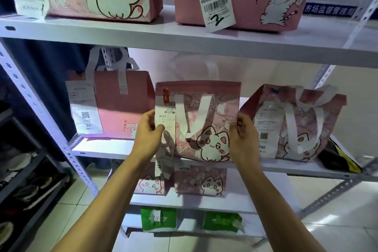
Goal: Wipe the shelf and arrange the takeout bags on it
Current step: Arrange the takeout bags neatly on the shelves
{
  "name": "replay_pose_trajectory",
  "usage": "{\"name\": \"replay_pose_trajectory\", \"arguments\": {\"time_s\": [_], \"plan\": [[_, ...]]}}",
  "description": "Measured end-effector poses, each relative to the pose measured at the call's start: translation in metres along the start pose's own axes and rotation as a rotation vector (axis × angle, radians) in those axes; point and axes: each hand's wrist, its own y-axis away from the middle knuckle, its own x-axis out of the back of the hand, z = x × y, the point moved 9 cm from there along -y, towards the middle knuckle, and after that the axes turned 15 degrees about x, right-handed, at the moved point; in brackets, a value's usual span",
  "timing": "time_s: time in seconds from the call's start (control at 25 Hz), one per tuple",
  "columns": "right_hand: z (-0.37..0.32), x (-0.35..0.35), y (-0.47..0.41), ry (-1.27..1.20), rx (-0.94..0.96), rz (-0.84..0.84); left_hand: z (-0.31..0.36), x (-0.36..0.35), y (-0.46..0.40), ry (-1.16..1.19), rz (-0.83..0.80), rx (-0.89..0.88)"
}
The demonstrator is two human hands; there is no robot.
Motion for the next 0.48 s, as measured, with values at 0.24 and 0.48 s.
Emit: {"name": "replay_pose_trajectory", "arguments": {"time_s": [0.24, 0.48], "plan": [[-0.005, 0.018, 0.045, -0.103, 0.004, 0.088, -0.014, 0.023, 0.046, 0.100, 0.039, -0.109], [-0.023, 0.050, 0.077, -0.121, 0.011, 0.094, -0.012, 0.031, 0.090, 0.119, 0.075, -0.127]]}}
